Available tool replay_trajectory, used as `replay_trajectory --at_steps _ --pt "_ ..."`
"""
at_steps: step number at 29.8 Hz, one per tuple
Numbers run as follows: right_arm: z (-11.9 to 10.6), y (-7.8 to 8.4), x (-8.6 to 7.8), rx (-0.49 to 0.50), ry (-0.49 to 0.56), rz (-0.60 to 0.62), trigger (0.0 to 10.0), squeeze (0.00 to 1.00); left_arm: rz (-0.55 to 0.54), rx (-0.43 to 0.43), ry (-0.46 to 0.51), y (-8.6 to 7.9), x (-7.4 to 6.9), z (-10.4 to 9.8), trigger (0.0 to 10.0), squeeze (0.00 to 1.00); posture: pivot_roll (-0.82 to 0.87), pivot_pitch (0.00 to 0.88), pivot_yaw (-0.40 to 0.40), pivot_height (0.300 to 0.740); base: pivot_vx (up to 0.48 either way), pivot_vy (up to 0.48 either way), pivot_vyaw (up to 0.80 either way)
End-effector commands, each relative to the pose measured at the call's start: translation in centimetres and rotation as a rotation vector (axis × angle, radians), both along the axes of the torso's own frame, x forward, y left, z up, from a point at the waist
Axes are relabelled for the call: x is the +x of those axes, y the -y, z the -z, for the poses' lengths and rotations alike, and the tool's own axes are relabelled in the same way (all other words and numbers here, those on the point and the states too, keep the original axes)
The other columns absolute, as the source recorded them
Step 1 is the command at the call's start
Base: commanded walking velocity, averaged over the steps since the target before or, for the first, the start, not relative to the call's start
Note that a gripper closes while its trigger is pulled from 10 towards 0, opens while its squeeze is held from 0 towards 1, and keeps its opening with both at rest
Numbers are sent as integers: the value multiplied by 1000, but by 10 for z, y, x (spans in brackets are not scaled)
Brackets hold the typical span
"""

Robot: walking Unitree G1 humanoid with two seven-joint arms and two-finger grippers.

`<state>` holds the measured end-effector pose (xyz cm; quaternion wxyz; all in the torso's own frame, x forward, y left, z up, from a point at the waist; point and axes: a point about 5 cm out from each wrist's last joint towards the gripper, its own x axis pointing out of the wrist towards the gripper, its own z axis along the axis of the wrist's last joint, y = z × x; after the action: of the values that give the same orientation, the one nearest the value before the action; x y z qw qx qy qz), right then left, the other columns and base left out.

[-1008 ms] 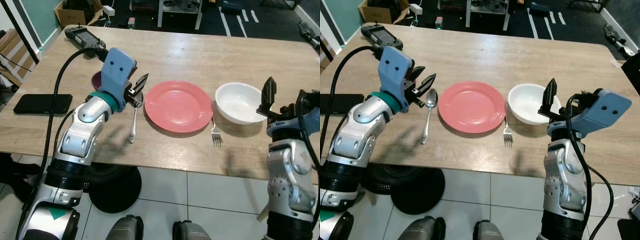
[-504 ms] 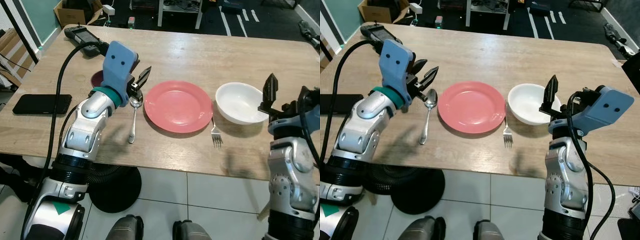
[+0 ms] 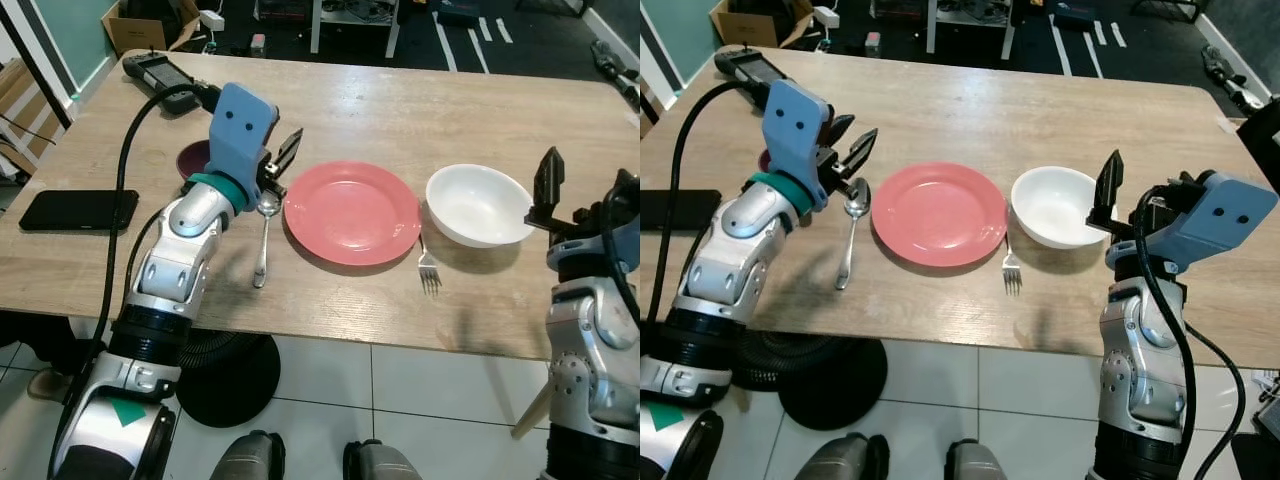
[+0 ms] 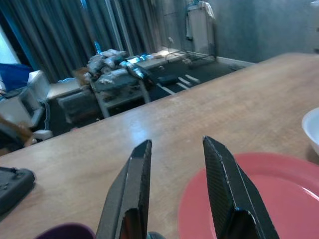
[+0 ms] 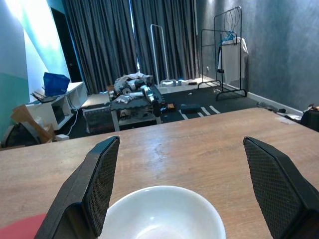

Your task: Setting the table

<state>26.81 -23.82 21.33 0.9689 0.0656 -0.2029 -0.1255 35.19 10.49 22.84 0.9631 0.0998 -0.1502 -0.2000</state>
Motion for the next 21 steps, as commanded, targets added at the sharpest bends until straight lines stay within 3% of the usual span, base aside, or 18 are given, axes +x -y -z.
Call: replay_trajectory --at_steps 1,19,21 --pt "-1 5 -2 -1 13 25 10000 0 -27 -12 7 0 0 2 10000 0 27 0 30 740 0 0 0" --pt "-7 13 -8 -7 36 69 10000 0 -12 -33 55 7 4 -12 10000 0 12 0 53 740 0 0 0" --pt "-5 13 -13 -38 23 75 10000 0 -9 -4 49 0 4 -8 10000 0 0 0 52 740 0 0 0"
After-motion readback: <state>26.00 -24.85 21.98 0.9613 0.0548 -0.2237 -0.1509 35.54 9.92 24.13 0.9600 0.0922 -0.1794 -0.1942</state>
